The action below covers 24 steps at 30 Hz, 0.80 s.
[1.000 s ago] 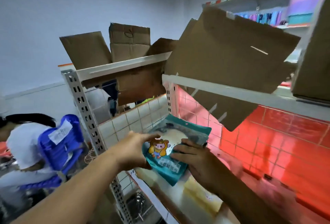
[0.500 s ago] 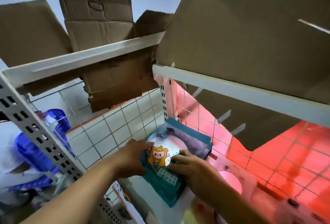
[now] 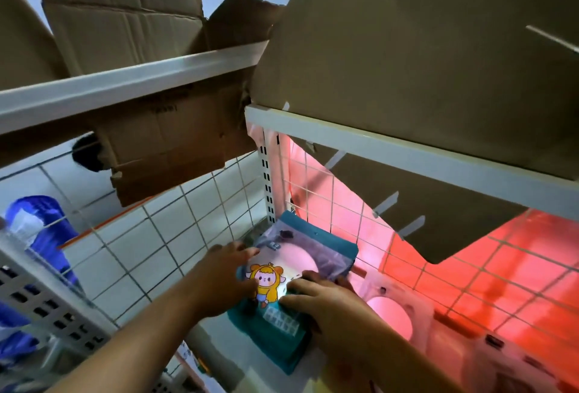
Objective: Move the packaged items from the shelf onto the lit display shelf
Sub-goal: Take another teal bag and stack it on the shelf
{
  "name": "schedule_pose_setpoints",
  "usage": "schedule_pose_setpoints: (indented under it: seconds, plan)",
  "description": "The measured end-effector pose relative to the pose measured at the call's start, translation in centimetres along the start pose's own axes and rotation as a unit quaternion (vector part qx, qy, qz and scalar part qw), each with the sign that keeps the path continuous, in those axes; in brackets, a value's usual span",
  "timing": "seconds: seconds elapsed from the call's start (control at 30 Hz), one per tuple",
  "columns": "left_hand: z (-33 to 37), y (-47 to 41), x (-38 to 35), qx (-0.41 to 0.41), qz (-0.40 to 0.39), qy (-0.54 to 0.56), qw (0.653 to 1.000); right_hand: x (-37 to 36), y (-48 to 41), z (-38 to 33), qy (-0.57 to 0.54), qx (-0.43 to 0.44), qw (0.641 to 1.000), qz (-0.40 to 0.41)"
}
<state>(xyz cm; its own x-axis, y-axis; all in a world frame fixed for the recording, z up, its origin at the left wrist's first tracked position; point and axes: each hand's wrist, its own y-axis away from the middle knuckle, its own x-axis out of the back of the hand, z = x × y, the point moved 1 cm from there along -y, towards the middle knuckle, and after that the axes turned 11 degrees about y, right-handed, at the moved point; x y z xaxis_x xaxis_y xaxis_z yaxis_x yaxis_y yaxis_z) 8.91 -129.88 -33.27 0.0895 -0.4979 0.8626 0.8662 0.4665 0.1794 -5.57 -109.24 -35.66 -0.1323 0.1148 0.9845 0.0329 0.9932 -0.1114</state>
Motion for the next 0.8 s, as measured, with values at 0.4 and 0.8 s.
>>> schedule_pose_setpoints:
  seconds: [0.4,0.8]
  plan:
    - [-1.5,-2.6,-1.0,-0.002,-0.035,0.096,0.995,0.3,-0.1,-1.7,0.038,-0.121,0.992,0.005]
    - [-1.9,-6.4,-1.8,0.055,-0.09,0.25,0.962,-2.8,-4.0,-8.0,-0.318,-0.582,0.733,0.151]
